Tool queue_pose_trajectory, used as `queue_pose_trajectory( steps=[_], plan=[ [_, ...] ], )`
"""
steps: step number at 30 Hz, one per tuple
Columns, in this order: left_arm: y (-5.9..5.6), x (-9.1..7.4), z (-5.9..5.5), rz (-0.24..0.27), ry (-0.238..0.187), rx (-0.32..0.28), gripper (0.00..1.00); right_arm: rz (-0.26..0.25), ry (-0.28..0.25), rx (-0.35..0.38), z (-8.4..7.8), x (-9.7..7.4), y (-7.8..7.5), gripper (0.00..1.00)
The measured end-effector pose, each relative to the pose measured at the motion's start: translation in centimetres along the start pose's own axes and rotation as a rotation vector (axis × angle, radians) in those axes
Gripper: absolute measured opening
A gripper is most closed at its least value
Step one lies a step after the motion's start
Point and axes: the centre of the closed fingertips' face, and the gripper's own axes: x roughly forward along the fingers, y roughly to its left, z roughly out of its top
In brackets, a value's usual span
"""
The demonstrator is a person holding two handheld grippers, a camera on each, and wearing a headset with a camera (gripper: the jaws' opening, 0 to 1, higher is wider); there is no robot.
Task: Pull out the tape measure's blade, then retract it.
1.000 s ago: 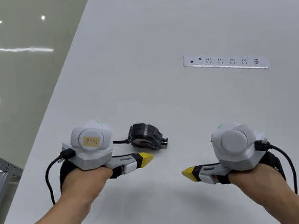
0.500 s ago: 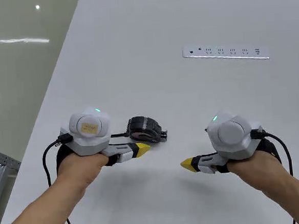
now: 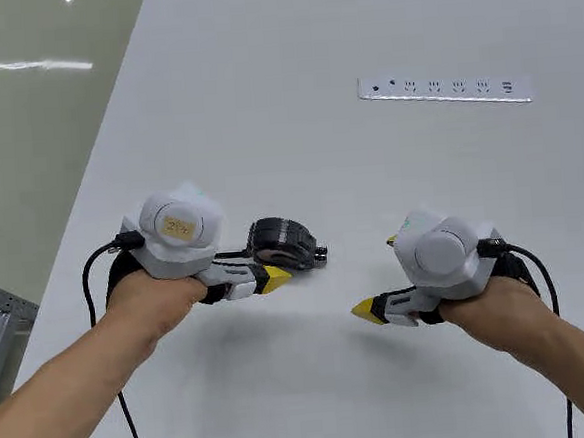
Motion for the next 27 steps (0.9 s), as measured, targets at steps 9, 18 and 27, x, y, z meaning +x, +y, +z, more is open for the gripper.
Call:
queue_pose_trajectory(
  steps=[9, 18, 27],
  plan=[
    [-0.3, 0.7, 0.6, -0.045, 0.029, 0.120, 0.75, 0.038, 0.002, -0.077, 0.5, 0.8, 0.1, 0.63],
    [-0.5, 1.4, 1.3, -0.096, 0.043, 0.212, 0.73, 0.058, 0.009, -0.138, 0.8, 1.4, -0.1, 0.59],
    [-1.3, 2.2, 1.5, -0.149, 0.064, 0.300, 0.71, 0.069, 0.009, -0.162, 1.2, 2.2, -0.8, 0.57]
  ],
)
